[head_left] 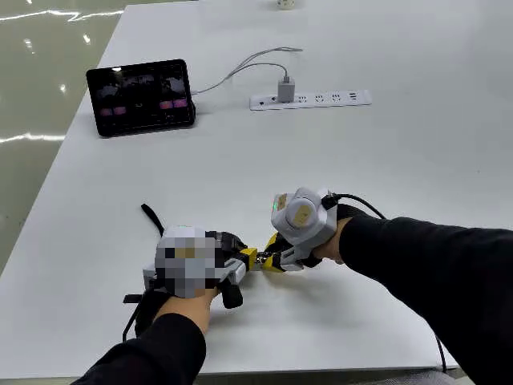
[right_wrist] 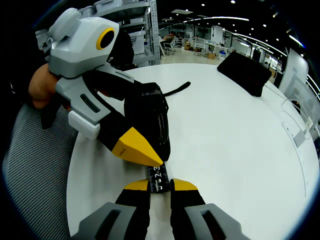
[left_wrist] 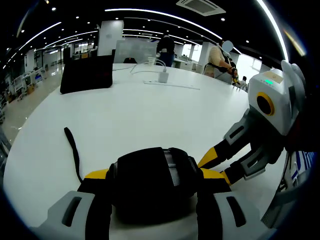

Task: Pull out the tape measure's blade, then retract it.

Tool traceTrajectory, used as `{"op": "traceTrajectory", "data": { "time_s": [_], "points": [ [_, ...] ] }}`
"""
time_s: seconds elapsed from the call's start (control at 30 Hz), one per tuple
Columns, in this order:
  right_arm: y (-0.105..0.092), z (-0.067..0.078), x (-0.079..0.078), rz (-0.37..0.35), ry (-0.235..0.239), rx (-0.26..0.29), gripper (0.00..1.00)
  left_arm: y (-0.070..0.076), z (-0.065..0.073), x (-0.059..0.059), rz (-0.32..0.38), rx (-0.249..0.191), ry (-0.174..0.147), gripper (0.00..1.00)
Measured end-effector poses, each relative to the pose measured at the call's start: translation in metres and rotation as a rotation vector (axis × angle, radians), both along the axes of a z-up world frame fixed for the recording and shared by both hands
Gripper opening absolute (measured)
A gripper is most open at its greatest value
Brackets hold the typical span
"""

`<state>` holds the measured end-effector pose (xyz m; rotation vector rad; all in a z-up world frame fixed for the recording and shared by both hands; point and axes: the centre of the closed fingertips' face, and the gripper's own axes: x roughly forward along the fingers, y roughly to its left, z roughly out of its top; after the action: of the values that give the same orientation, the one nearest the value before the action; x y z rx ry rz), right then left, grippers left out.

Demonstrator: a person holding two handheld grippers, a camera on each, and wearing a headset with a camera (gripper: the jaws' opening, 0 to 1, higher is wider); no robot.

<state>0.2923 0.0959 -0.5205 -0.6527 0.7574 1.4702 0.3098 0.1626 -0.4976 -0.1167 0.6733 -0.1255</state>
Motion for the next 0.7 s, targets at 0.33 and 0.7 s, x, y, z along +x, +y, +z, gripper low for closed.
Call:
{"op": "traceTrajectory", "data": {
  "time_s": [0.33, 0.7],
  "points": [
    [0.011, 0.001, 0.000, 0.006, 0.006, 0.019, 0.11, 0.000, 0.000, 0.000, 0.006, -0.003, 0.002, 0.64],
    [0.020, -0.002, 0.000, 0.046, -0.014, 0.028, 0.12, 0.000, 0.000, 0.000, 0.008, -0.004, 0.004, 0.64]
  ]
}}
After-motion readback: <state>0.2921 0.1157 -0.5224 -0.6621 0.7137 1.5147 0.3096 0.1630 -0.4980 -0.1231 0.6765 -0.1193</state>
